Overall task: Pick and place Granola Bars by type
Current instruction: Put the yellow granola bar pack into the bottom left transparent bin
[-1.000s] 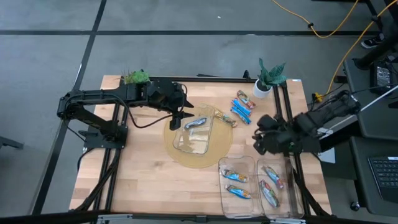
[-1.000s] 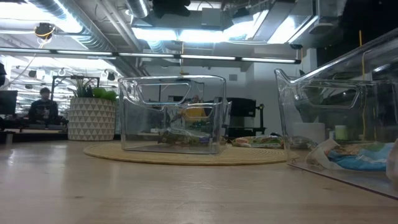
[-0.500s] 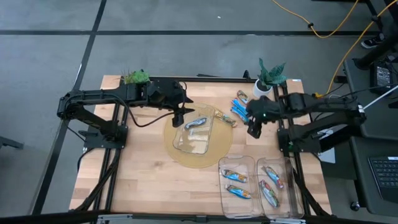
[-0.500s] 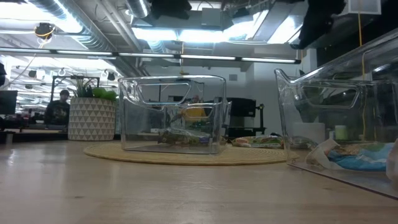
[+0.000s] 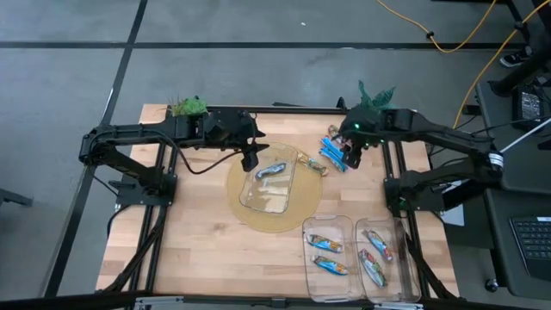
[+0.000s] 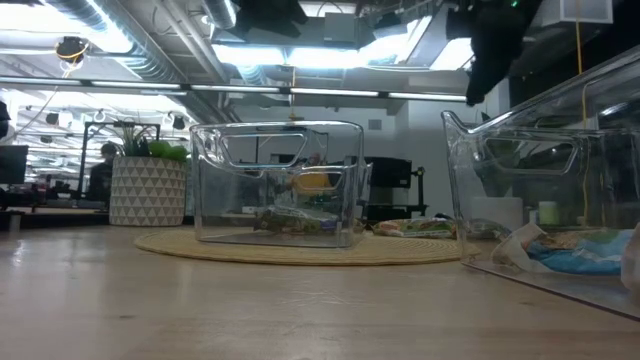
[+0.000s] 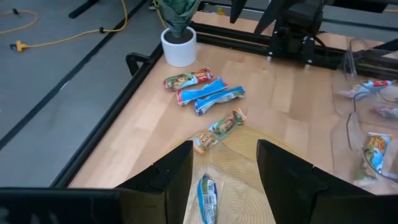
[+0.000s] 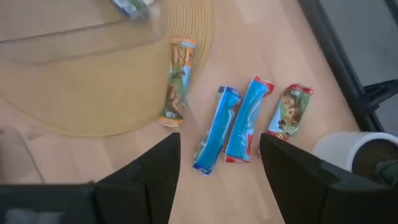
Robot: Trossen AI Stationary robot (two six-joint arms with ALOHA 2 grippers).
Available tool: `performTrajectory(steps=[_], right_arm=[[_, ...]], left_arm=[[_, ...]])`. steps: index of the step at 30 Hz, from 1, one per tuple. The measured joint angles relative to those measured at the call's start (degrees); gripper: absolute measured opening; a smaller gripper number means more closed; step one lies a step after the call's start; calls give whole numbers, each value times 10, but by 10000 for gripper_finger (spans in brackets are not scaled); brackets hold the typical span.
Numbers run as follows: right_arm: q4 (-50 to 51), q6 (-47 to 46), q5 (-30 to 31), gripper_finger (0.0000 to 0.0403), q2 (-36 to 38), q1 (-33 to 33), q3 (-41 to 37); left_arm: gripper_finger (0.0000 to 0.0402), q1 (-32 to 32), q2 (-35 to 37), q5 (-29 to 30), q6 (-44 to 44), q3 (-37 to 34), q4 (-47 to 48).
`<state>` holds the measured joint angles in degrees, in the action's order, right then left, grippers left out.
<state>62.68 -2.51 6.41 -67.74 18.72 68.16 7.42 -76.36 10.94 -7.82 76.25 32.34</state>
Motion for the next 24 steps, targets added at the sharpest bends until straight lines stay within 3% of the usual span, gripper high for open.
performTrajectory(steps=[6,11,17,24], right_arm=[[-21,72,-20,225,-55,54,0],[-40,115,-15,250,-104,80,0],[-53,121,15,283,-170,103,0],[-64,122,43,288,-249,131,0]], left_arm=[[169,0,0,1,-6,0,0],[169,0,0,3,-6,0,0],[169,0,0,19,-15,0,0],[169,0,0,27,-20,0,0]])
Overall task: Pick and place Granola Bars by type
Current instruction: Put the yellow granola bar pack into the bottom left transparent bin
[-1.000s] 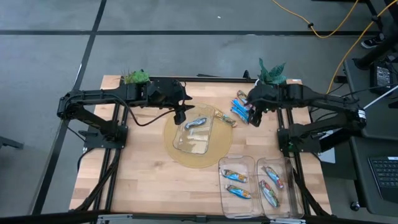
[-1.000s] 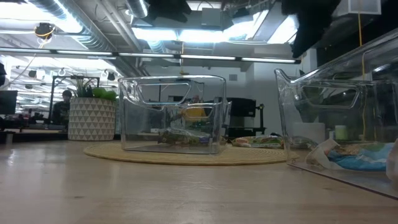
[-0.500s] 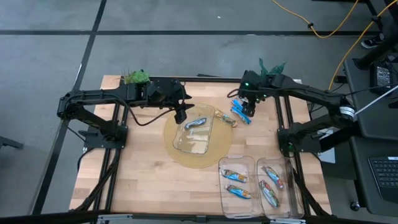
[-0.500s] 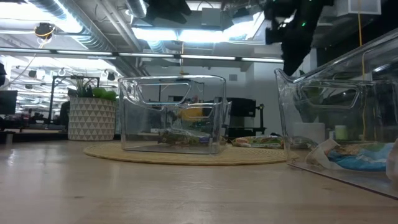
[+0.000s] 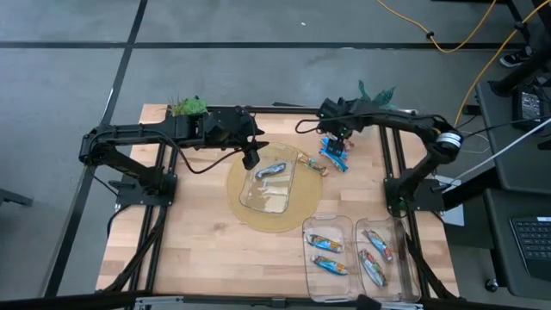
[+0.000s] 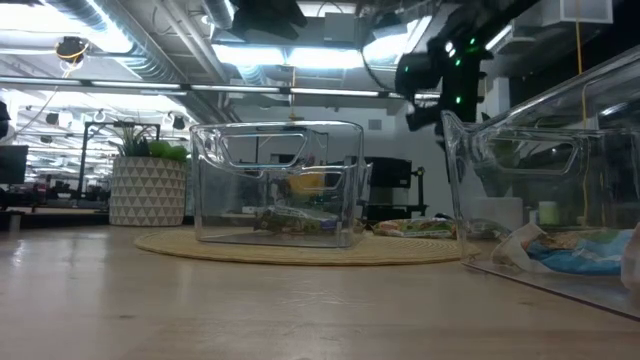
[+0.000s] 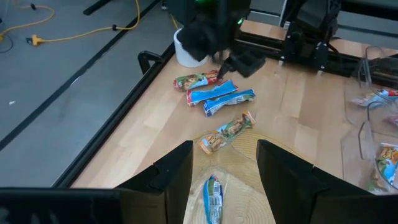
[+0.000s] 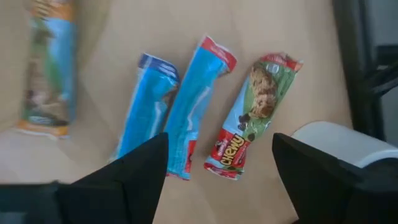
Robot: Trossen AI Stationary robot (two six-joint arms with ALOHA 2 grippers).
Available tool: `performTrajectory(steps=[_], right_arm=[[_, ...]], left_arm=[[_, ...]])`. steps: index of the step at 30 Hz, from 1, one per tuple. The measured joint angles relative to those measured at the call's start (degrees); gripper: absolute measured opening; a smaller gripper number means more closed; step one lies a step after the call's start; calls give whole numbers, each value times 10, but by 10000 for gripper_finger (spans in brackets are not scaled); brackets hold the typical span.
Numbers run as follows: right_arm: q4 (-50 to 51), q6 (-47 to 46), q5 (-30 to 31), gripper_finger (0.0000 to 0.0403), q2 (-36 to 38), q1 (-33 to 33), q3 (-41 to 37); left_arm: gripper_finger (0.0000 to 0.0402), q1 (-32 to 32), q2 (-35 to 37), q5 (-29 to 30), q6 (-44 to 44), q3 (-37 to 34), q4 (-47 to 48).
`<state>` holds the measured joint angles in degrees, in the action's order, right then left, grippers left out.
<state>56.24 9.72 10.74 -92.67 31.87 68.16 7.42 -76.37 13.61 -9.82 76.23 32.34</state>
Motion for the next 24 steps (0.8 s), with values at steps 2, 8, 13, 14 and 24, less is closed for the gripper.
performTrajectory(steps=[2,8,13,14,24], right_arm=[[0,0,0,288,-18,8,0],[-17,7,-1,288,-56,34,0],[-27,8,-1,288,-77,53,0],[-27,8,-1,288,-81,56,0],[-33,-4,8,288,-93,72,1]], left_arm=[[169,0,0,0,-2,0,0],[169,0,0,0,-5,0,0],[169,0,0,0,-5,0,0],[169,0,0,0,-5,0,0],[169,0,0,3,-5,0,0]])
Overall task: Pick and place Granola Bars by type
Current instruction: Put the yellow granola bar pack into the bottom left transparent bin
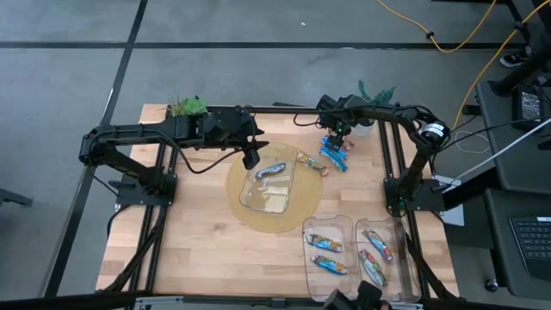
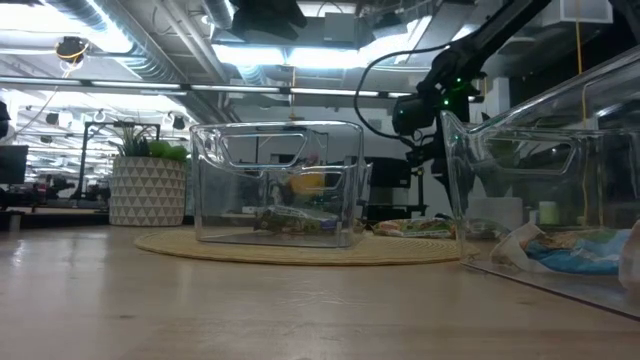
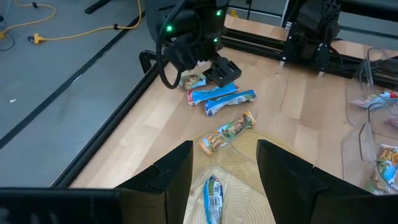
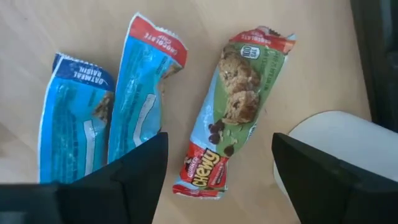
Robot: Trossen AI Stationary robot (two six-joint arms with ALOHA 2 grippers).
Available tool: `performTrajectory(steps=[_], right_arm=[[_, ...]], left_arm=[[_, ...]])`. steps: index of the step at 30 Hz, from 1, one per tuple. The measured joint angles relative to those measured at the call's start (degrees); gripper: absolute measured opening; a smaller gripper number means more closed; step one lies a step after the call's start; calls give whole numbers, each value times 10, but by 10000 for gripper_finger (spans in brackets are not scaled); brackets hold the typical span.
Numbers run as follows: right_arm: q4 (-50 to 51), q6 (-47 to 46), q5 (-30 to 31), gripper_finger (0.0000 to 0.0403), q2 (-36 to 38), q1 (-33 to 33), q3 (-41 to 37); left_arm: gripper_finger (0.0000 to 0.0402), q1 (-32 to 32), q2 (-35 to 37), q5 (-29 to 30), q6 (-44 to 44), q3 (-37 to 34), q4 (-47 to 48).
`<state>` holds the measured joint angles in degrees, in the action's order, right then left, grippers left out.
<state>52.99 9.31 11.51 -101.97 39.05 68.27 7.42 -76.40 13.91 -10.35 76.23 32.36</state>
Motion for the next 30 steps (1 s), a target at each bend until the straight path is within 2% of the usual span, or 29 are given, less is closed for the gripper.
performTrajectory(steps=[6,13,23,30], right_arm=[[22,14,24,288,0,2,0],[66,61,24,288,0,13,0],[126,6,8,288,0,19,0],[110,-2,4,287,0,0,0]], left_arm=[[169,1,0,0,1,0,0],[169,2,0,2,10,-1,0],[169,2,0,2,10,-1,-12],[169,2,0,2,11,-1,-12]])
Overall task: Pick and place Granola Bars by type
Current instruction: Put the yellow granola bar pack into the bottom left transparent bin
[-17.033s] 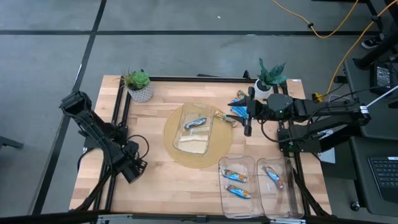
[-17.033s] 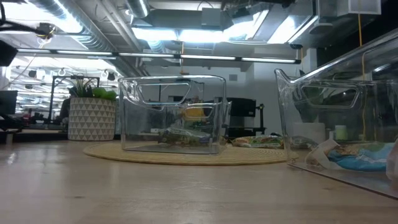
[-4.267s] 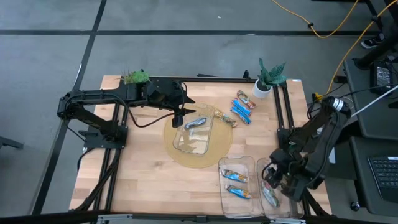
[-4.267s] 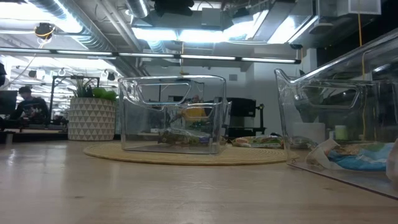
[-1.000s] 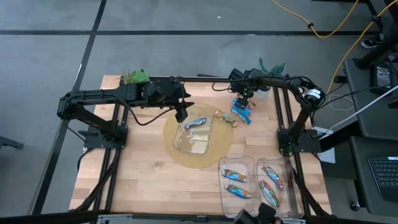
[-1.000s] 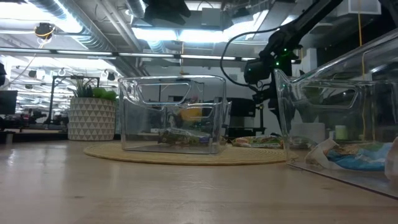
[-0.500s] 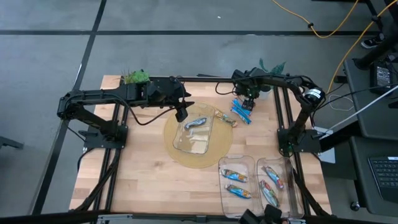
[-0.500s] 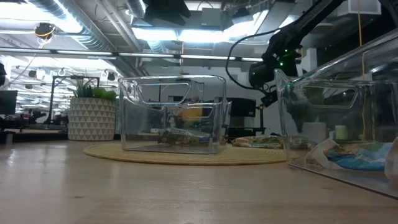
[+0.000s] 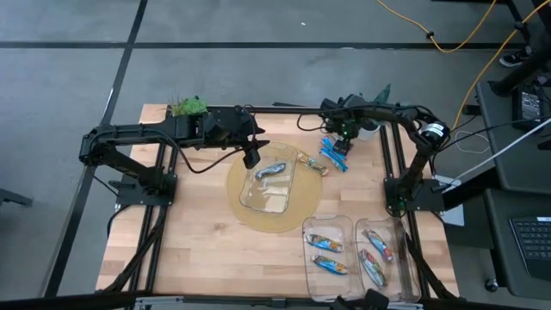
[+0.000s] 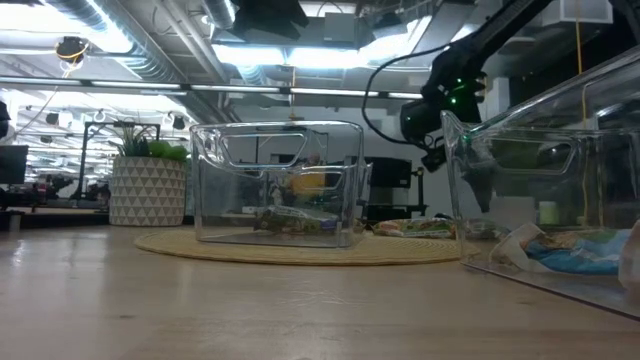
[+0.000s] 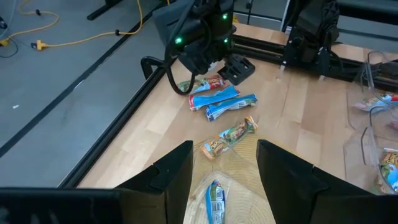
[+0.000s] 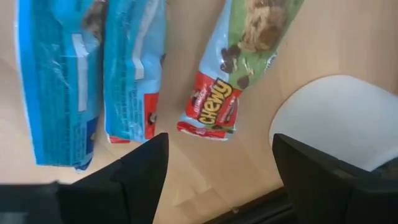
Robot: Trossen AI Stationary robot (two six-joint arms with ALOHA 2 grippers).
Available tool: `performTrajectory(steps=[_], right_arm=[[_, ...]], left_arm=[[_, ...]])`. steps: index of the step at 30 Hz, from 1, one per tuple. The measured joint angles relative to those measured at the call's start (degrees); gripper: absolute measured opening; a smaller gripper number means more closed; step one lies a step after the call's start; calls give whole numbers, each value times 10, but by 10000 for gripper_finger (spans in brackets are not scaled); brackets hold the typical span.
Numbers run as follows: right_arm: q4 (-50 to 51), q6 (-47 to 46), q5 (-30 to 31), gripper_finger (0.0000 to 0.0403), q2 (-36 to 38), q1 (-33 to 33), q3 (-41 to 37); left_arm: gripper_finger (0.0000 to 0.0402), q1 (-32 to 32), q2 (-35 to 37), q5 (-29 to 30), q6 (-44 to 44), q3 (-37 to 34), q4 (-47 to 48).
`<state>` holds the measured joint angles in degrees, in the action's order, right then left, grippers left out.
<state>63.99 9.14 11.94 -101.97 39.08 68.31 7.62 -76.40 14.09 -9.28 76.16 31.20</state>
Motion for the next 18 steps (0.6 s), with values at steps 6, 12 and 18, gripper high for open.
performTrajectory(steps=[6,12,18], right_arm=[[15,-15,-38,287,0,-24,35],[81,-66,-92,287,1,-59,83],[98,-140,-119,272,50,-131,52]], left_arm=[[169,0,0,0,10,0,0],[169,0,0,-1,11,0,5],[169,0,0,-1,11,0,17]])
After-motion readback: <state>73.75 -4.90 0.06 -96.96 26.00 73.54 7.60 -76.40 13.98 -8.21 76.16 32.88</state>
